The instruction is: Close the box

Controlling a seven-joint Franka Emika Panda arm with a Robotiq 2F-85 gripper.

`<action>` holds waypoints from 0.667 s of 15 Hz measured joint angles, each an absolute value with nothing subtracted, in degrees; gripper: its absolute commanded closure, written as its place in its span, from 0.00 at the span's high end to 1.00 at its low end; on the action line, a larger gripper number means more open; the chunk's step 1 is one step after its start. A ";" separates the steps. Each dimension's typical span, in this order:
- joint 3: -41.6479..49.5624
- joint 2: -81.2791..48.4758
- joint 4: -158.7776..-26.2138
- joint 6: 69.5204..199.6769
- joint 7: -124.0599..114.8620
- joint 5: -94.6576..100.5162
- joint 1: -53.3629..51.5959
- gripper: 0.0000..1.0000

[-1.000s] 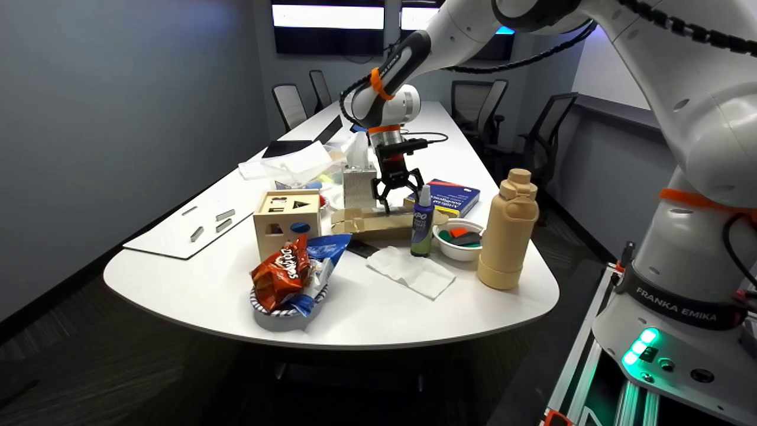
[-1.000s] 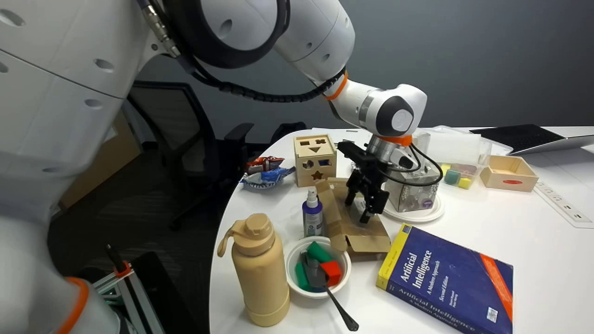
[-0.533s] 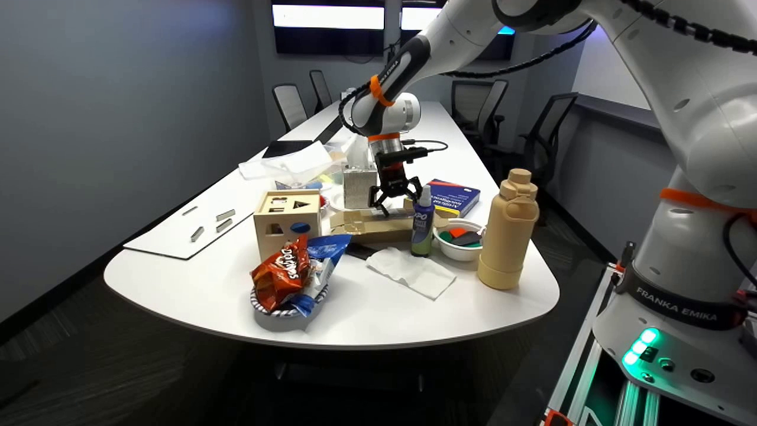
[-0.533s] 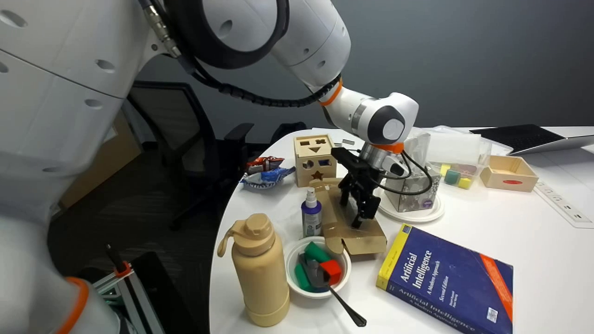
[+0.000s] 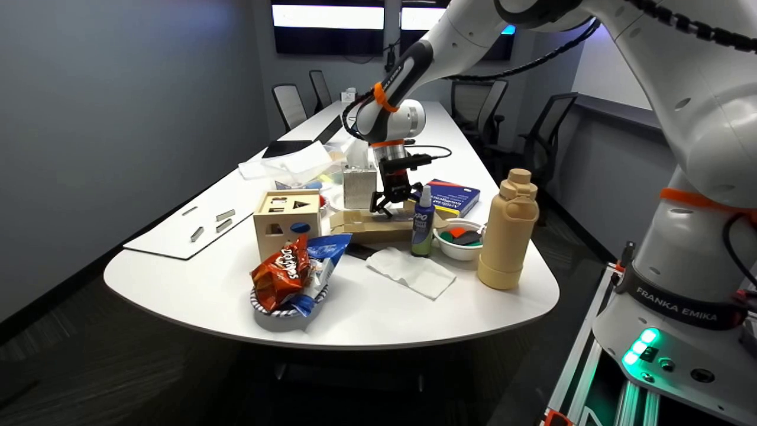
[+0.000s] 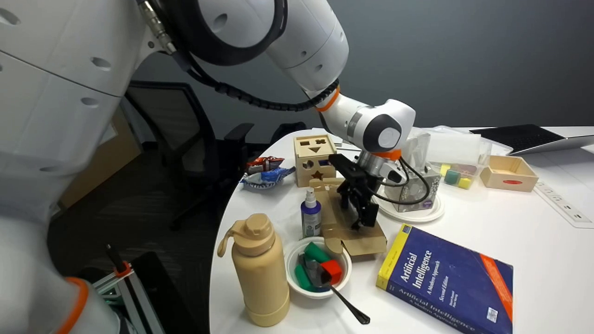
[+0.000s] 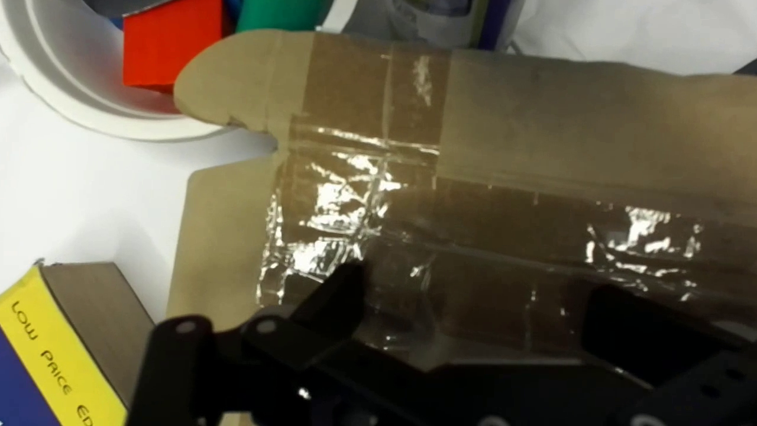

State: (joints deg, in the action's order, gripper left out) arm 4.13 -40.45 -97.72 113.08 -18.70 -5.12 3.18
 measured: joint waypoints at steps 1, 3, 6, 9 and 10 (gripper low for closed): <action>4.13 -40.32 -98.00 113.39 -18.50 -5.16 3.19 1.00; 4.13 -40.28 -98.33 113.73 -17.75 -5.32 3.34 1.00; 4.11 -40.27 -98.83 114.32 -16.49 -6.42 3.90 1.00; 4.09 -40.37 -99.13 114.53 -14.78 -8.62 4.80 1.00; 4.09 -40.44 -99.14 114.53 -14.30 -9.15 5.01 1.00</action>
